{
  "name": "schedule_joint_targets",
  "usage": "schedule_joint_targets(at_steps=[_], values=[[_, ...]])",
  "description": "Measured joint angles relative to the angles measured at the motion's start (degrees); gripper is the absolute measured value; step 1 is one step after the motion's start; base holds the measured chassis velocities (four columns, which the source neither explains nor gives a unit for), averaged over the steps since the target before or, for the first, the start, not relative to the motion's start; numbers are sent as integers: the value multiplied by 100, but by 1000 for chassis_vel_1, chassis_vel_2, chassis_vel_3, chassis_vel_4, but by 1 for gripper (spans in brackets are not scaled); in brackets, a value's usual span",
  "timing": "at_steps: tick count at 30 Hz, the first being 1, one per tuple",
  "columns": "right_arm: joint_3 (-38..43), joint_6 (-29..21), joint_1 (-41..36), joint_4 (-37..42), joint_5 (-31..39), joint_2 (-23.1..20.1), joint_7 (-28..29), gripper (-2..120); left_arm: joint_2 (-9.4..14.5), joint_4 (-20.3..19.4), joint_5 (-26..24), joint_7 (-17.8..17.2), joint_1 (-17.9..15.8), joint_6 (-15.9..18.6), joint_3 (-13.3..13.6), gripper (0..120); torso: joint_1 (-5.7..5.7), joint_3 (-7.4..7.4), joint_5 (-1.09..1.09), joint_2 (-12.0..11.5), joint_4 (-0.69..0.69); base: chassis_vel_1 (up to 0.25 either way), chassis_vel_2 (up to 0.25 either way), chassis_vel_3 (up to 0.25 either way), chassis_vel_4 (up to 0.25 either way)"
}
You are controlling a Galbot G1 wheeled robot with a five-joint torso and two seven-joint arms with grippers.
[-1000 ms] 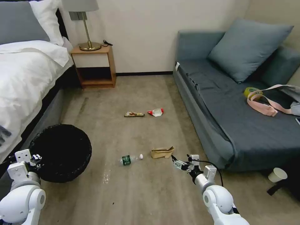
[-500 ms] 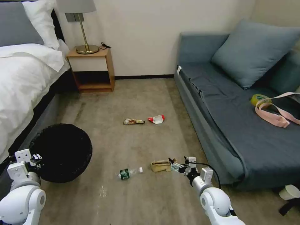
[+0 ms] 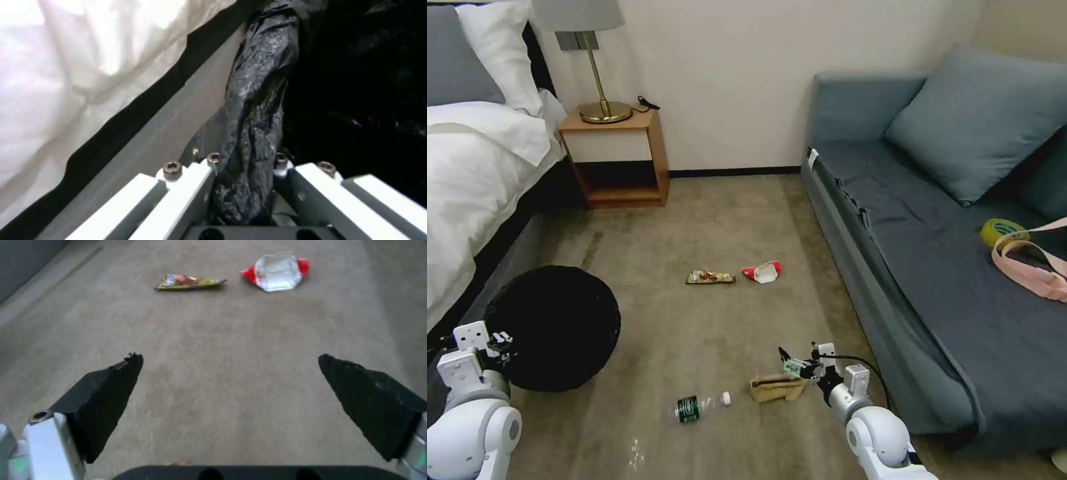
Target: Pick up the trash bin, then pick up the garbage on the floor and place it into the trash bin.
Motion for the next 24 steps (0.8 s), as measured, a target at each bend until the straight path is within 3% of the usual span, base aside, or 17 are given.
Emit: schedule_joint_targets(at_steps=[13,18,24], values=[[-1001,-168,914,-523,-448,-458,-1028,100,-8,-77,419,162,157,-40,-172,2,0,-1,2,0,1,-11,11,3,-9],[-1955,-204,1669,-1034,-583,-797,-1527,100,-76,-62,625,183,172,-63,-155,2,0,0,1,0,0,0,0,0,0],[-3084,-207,2374,-1632,-578,-913,-1585,100,-177,-110,754,181,156,60,-64,2,0,0,0,0,1,0,0,0,0]])
